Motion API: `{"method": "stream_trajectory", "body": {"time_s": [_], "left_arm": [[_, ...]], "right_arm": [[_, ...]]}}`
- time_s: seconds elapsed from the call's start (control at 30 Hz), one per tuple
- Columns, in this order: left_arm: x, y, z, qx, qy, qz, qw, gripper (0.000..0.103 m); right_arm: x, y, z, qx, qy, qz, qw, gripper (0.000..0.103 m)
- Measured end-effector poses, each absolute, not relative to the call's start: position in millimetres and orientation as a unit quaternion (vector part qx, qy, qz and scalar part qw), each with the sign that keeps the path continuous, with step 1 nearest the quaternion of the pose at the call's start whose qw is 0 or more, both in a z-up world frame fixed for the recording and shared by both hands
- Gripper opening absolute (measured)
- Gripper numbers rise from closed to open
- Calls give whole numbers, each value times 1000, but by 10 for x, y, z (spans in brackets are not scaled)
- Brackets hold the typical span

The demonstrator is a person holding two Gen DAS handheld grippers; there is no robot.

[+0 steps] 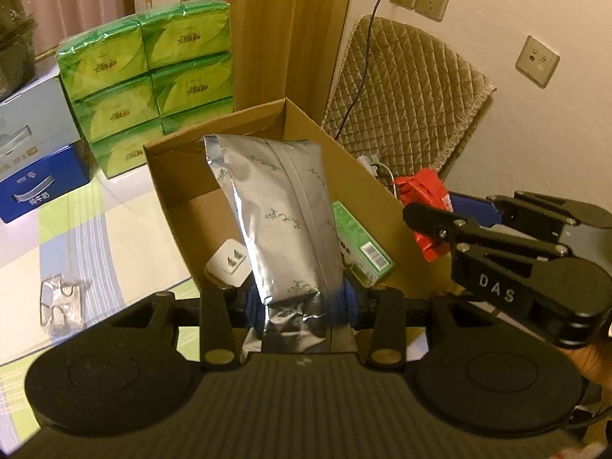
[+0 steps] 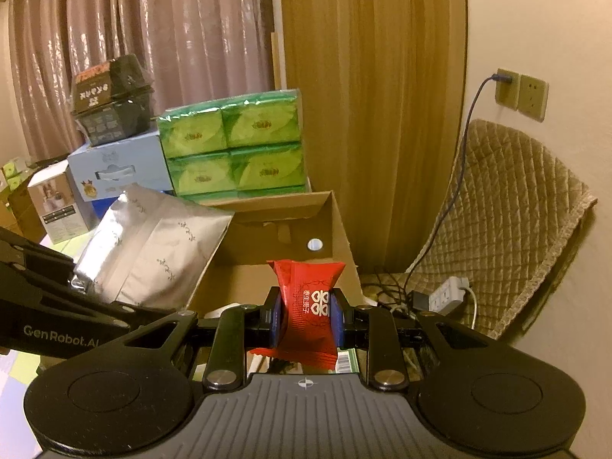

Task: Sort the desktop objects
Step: 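Carry the foil pouch and candy packet over the cardboard box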

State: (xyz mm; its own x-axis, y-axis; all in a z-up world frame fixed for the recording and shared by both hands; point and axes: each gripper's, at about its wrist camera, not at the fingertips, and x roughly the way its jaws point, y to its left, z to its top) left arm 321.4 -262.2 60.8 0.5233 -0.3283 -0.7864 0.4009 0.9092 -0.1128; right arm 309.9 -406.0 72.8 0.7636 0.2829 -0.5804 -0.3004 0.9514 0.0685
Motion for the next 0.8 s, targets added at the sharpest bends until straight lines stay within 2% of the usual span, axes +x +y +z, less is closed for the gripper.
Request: {"method": "stream_trajectory", "body": {"time_s": [0.8], "left_arm": [[3818, -2642, 232, 0, 459, -206, 864, 37]], "right_arm": [[3665, -3898, 431, -30, 332, 155, 930, 23]]}}
